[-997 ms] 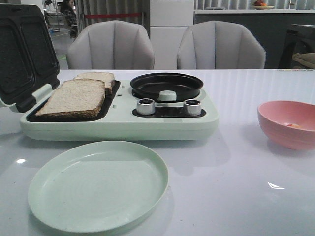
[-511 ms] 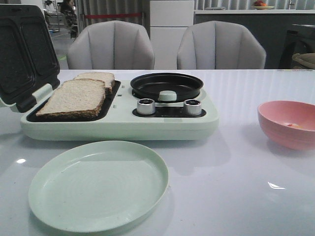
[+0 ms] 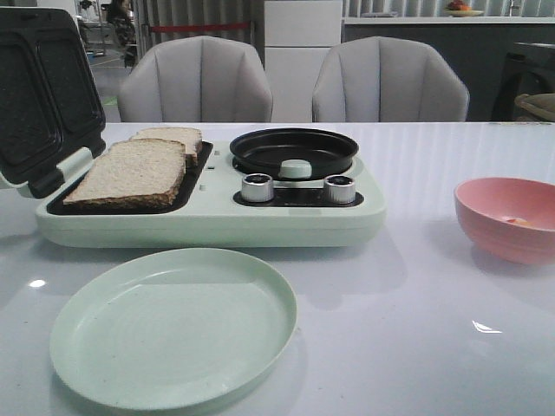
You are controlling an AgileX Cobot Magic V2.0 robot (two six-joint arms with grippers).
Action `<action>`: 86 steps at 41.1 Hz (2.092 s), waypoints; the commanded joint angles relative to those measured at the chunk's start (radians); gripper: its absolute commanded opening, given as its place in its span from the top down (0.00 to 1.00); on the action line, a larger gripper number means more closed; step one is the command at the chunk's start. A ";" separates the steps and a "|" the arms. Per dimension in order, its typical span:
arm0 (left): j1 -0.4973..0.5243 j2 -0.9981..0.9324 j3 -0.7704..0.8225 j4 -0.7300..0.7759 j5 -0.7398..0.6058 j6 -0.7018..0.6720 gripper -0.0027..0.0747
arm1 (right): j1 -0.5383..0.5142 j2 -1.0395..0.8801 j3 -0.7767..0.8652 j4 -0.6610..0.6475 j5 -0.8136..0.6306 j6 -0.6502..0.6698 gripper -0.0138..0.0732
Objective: Make breakfast with bread and shrimp
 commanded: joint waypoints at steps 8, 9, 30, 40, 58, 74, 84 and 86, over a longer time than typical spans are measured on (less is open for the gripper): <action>-0.001 0.130 -0.142 -0.058 -0.098 0.014 0.84 | -0.002 0.000 -0.026 -0.010 -0.072 0.001 0.25; -0.003 0.143 -0.149 -0.061 -0.098 0.017 0.84 | -0.002 0.000 -0.026 -0.010 -0.072 0.001 0.25; -0.126 0.348 -0.331 -0.077 -0.052 0.021 0.84 | -0.002 0.000 -0.026 -0.010 -0.072 0.001 0.25; -0.210 0.348 -0.346 -0.077 -0.050 0.043 0.84 | -0.002 0.000 -0.026 -0.010 -0.071 0.001 0.25; -0.355 0.348 -0.350 -0.095 -0.028 0.043 0.84 | -0.002 0.000 -0.026 -0.010 -0.071 0.001 0.25; -0.502 0.348 -0.350 -0.095 -0.030 0.048 0.84 | -0.002 0.000 -0.026 -0.010 -0.071 0.001 0.25; -0.596 0.316 -0.350 -0.093 -0.031 0.085 0.84 | -0.002 0.000 -0.026 -0.010 -0.071 0.001 0.25; -0.622 0.306 -0.348 -0.093 -0.027 0.099 0.84 | -0.002 0.000 -0.026 -0.010 -0.071 0.001 0.25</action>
